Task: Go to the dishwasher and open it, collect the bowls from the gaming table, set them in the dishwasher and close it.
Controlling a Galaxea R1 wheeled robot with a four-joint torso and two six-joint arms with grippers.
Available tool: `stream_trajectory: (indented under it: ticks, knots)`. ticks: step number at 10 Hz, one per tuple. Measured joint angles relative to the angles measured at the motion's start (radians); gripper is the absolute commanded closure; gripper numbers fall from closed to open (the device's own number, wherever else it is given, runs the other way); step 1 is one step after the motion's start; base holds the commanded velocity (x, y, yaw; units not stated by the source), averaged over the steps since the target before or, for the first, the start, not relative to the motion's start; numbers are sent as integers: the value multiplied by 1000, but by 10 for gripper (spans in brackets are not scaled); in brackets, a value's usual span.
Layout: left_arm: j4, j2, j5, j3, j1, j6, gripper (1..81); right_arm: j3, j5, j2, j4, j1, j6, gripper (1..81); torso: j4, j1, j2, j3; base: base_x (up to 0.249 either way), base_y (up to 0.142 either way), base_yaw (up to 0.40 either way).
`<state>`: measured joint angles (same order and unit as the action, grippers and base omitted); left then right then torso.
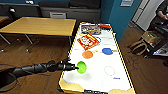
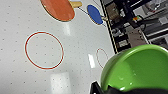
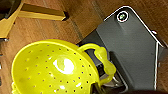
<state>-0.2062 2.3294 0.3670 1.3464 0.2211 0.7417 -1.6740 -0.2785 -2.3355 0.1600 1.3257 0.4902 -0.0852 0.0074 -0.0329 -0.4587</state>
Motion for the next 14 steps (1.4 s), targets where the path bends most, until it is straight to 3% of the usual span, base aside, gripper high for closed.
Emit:
stream_trajectory:
  ticks: [2, 4, 9, 12, 14]
  knots:
    - [-51, -91, 13, -56, 129, 0, 811, -30, 10, -18, 1, 11, 0, 811, 0, 0, 0, 26, 0, 0, 0]
    - [-109, -122, -8, -70, 259, 0, 811, -40, 16, -31, 2, 17, 0, 811, 0, 0, 0, 53, 0, 0, 0]
    - [-266, -220, -131, -70, 503, 0, 811, -47, 22, -39, 8, 31, 0, 811, 0, -1, 0, 125, 0, 0, 0]
    - [-330, -239, -197, -37, 623, 0, 811, -57, 26, -40, 11, 34, 0, 811, 0, -3, -2, 175, 0, 0, 0]
    - [-362, -240, -246, 27, 706, 0, 811, -59, 29, -48, 18, 38, 0, 811, 0, -4, -3, 182, 0, 0, 0]
